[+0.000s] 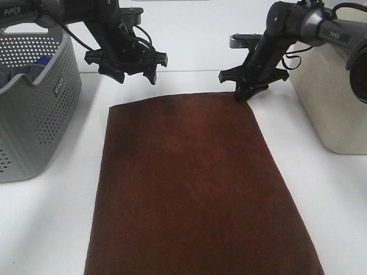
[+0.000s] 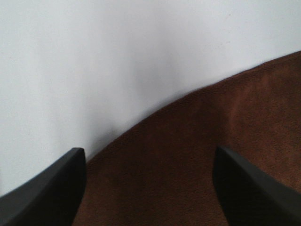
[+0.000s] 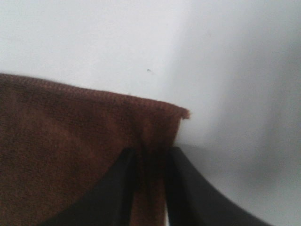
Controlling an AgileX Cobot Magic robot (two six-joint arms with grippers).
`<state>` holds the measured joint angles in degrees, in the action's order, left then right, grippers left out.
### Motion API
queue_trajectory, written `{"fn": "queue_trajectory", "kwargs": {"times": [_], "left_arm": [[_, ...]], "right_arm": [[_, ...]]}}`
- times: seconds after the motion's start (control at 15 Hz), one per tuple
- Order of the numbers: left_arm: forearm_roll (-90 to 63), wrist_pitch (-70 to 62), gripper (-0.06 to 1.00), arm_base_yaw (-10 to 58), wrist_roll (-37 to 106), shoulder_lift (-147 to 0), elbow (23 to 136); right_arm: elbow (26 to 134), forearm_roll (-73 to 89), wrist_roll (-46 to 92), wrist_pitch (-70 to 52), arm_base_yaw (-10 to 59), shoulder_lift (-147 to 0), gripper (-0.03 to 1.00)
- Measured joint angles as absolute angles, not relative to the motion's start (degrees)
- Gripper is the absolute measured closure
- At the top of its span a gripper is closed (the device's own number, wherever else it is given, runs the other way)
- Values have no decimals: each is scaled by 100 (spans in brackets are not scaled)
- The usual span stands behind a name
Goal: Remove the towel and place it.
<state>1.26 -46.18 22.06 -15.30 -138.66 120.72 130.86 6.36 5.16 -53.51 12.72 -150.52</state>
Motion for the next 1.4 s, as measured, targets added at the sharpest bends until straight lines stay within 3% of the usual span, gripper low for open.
{"fn": "queue_trajectory", "kwargs": {"times": [0.13, 0.2, 1.4], "left_arm": [[126, -4618, 23, 2206, -1530, -13866, 12072], [126, -4618, 23, 2206, -1530, -13866, 12072], [390, -4761, 26, 2137, -2361, -14588, 12072]], "right_arm": [[13086, 516, 481, -5386, 1272, -15052, 94], [13086, 476, 487, -5397, 1272, -15052, 97], [13086, 34, 487, -5959, 1272, -14782, 97]]}}
